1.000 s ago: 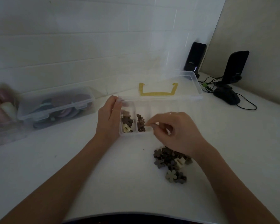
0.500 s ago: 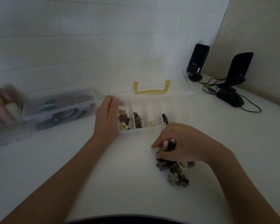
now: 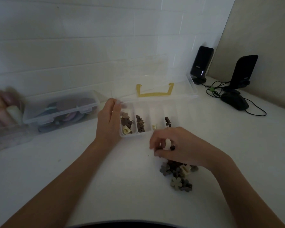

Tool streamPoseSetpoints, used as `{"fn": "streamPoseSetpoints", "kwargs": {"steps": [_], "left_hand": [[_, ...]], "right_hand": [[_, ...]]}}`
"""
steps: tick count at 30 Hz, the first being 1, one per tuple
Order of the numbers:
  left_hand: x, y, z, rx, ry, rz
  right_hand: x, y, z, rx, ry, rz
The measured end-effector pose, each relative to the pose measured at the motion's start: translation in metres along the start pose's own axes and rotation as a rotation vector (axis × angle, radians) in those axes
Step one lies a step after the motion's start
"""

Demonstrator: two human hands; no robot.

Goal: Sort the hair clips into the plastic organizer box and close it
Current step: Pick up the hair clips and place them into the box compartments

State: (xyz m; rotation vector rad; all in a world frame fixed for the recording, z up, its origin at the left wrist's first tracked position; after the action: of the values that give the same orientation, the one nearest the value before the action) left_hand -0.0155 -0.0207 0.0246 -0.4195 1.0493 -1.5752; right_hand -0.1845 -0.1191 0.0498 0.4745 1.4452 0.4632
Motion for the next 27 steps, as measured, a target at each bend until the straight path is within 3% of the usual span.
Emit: {"fn": "streamPoseSetpoints", "kwargs": {"steps": [6, 11, 16, 27], "left_hand": [[0.007, -0.012, -0.008, 0.068, -0.009, 0.025], [0.017, -0.02, -0.016, 0.132, 0.06, 0.041], [0.018, -0.02, -0.017, 0.146, 0.079, 0.038], [0.016, -0.02, -0.016, 0.154, 0.08, 0.007]], "right_hand": [[-0.009, 0.008, 0.003, -0.175, -0.361, 0.06], [0.0, 0.009, 0.008, -0.3, -0.604, -0.048], [0.015, 0.006, 0.023, -0.318, -0.467, -0.19], [0.01, 0.002, 0.012, -0.156, -0.555, -0.52]]}}
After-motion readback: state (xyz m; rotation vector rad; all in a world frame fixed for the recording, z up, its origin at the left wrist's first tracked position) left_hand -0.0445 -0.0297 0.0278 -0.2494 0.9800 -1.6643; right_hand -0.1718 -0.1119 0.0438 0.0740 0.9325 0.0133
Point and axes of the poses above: each hand's wrist, its own z-axis towards the middle knuckle, its own x-axis out of the palm, y = z × x, the point moved 5 cm from there along z, towards the middle knuckle, and after that the axes turned 4 degrees about z, right-handed, at the moved point
